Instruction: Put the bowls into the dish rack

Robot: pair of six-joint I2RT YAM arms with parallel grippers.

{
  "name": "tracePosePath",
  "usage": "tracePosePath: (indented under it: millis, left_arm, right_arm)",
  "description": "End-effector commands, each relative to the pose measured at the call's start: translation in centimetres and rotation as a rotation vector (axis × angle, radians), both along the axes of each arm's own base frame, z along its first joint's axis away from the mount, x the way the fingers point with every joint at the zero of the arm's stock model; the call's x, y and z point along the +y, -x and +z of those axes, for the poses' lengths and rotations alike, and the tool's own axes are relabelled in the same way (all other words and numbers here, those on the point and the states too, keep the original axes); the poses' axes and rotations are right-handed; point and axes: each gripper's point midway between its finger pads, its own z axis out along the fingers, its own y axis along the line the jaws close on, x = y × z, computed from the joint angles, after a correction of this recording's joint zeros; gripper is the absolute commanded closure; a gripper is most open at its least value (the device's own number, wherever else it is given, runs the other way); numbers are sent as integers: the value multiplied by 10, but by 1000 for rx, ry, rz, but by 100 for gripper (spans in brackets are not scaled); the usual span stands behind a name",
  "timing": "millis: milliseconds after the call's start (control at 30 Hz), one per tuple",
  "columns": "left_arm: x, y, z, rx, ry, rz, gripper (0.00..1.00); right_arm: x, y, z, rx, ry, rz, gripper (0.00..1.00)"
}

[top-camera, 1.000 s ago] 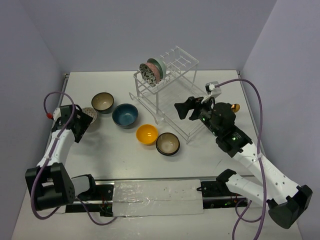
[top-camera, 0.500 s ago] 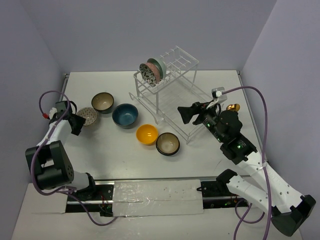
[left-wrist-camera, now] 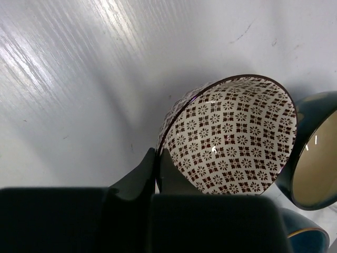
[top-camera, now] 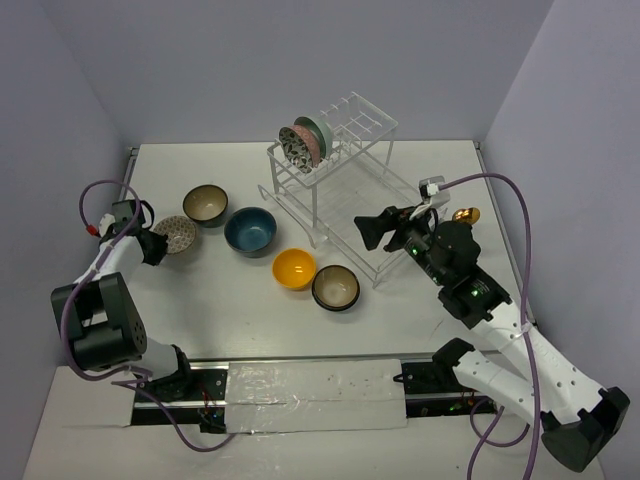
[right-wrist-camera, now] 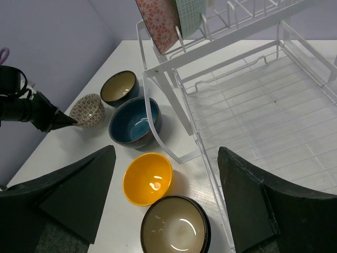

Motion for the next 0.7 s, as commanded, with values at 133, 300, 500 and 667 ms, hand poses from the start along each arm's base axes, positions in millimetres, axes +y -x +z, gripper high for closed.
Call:
tracePosePath:
  millis: [133,300,500,667]
  left_arm:
    - [1,11,41,-71,-72,-58,100]
    - [-20,21,107,-245,-148,-224,100]
    - [-89,27,175,-476,-209,-517,100]
    - [-149,34,204,-559,-204,-690,100]
  right_arm:
    - [26,11,12,-54,-5,154,15]
    - [48,21,8,-18,67,229,15]
    - [85,26,20,20,111,299,17]
    - [119,23,22,85,132,307,23]
